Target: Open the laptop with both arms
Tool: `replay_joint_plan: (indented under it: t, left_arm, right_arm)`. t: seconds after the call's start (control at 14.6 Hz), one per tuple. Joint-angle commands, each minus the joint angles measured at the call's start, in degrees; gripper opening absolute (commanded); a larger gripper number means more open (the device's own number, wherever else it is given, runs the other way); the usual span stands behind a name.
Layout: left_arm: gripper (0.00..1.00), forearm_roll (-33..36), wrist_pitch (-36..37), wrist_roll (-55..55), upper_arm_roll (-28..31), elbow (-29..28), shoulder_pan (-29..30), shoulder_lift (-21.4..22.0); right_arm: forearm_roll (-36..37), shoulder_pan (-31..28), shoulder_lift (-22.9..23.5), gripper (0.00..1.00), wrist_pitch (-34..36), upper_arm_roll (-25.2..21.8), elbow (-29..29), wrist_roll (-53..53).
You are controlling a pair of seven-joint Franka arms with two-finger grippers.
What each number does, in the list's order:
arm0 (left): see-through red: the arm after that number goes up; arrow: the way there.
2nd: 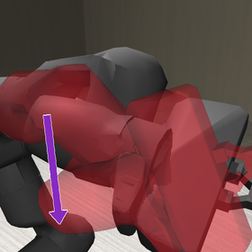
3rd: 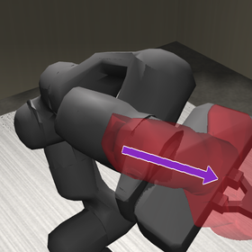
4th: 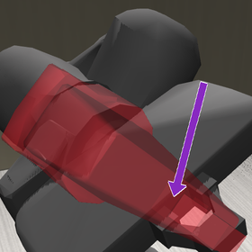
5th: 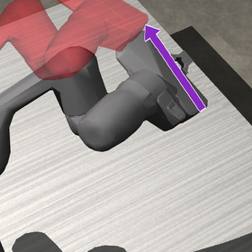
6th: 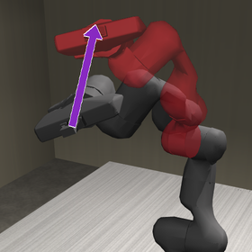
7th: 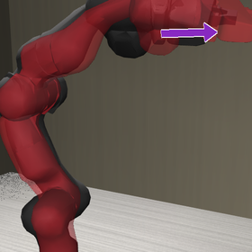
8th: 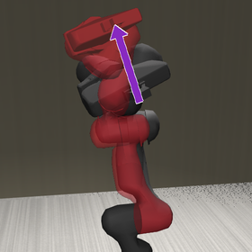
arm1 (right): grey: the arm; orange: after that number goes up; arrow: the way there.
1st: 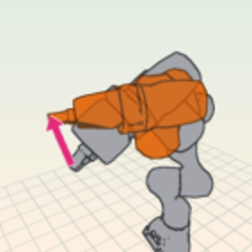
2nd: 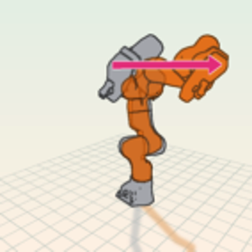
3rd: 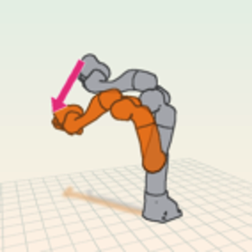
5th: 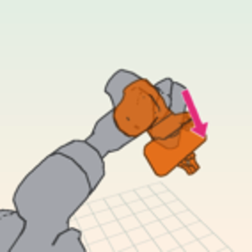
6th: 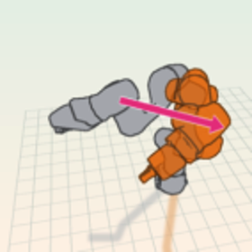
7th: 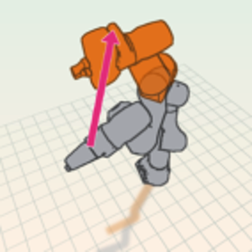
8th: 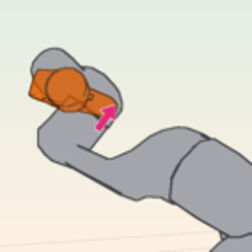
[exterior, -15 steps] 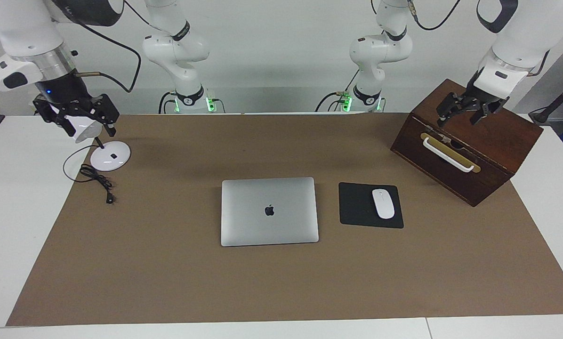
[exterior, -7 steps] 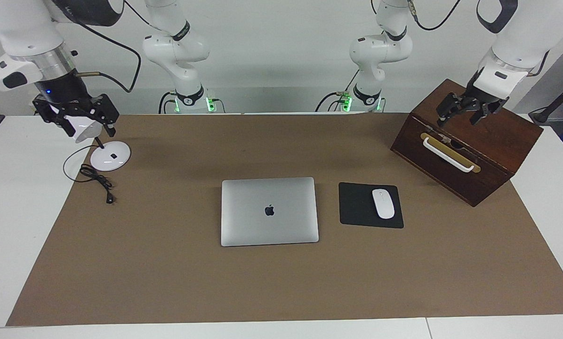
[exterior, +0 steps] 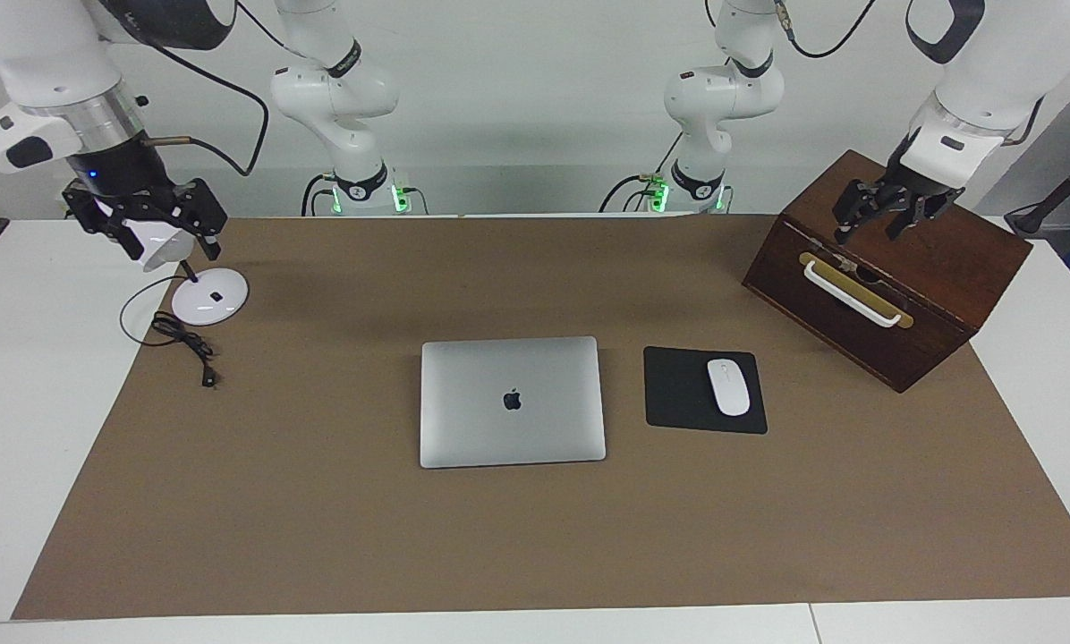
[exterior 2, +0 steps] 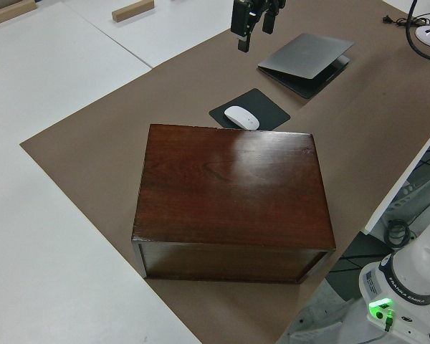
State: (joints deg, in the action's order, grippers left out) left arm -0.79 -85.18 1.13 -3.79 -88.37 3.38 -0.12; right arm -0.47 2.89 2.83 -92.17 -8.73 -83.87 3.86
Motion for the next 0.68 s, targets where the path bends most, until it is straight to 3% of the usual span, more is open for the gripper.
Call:
replay_joint_plan:
  t: [0.0,0.41,0.62]
  left_arm:
    - [0.0,-0.62,-0.78,0.01,0.19,-1.19,0.22,0.91]
    - [0.0,-0.71,-0.95,-0.34,0.1,-1.28,0.22,0.91]
    - [0.0,-0.71,-1.91,-0.16,0.01,-1.72,-0.04,1.0]
  right_arm:
    - [0.99,-0.17,-0.02,1.0,-1.08,0.38,-0.33,-0.78]
    - [0.12,0.01,-0.02,1.0,-1.08,0.38,-0.33,-1.05]
    - [0.29,1.58,-0.02,1.0,-2.66,0.47,-0.33,-6.04]
